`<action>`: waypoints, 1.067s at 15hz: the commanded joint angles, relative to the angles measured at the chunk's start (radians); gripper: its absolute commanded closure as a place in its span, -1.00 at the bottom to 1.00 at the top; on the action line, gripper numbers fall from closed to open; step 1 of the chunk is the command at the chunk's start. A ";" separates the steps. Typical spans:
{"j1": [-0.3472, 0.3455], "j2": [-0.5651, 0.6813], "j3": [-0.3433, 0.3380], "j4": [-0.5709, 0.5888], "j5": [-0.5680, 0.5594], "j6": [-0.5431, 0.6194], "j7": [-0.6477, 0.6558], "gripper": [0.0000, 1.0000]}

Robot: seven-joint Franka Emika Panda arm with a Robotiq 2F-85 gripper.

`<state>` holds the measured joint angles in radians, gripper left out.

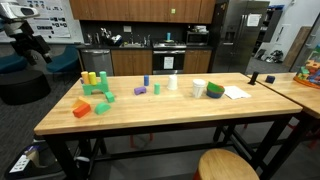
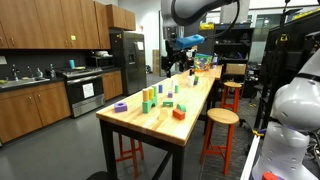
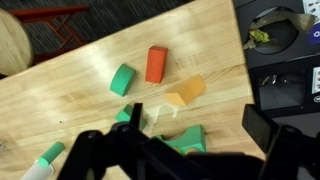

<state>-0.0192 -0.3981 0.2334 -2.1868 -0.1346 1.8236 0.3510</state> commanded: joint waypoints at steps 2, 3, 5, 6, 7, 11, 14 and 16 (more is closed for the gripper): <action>0.025 0.003 -0.021 0.002 -0.009 -0.003 0.008 -1.00; 0.025 0.003 -0.021 0.002 -0.009 -0.003 0.008 -1.00; 0.025 0.003 -0.021 0.002 -0.009 -0.003 0.008 -1.00; 0.025 0.003 -0.021 0.002 -0.009 -0.003 0.008 -1.00; 0.025 0.003 -0.021 0.002 -0.009 -0.003 0.008 -1.00; 0.010 0.049 -0.032 0.012 -0.045 0.038 0.021 -1.00; -0.005 0.130 -0.050 -0.007 -0.095 0.182 0.045 -1.00; -0.018 0.213 -0.057 -0.023 -0.163 0.347 0.088 -1.00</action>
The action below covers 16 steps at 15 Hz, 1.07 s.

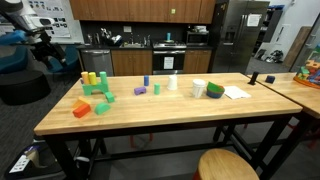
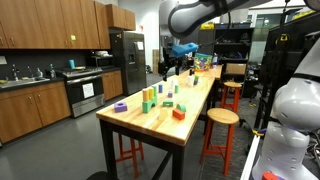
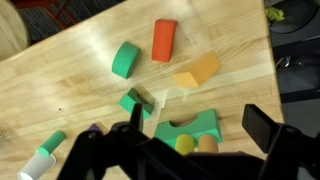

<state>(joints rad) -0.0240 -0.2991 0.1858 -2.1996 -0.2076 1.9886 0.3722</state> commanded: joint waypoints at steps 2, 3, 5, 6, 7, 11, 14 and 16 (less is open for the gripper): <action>-0.021 0.183 -0.017 -0.037 -0.182 0.358 0.134 -1.00; -0.023 0.216 -0.022 -0.057 -0.228 0.434 0.182 -1.00; -0.012 0.244 -0.042 -0.115 -0.285 0.532 0.257 -1.00; 0.004 0.234 -0.054 -0.075 -0.241 0.465 0.197 -1.00; 0.007 0.256 -0.060 -0.092 -0.258 0.504 0.221 -1.00; 0.017 0.271 -0.072 -0.106 -0.263 0.528 0.232 -1.00; 0.024 0.271 -0.080 -0.106 -0.263 0.528 0.232 -1.00; 0.025 0.271 -0.081 -0.106 -0.263 0.528 0.232 -1.00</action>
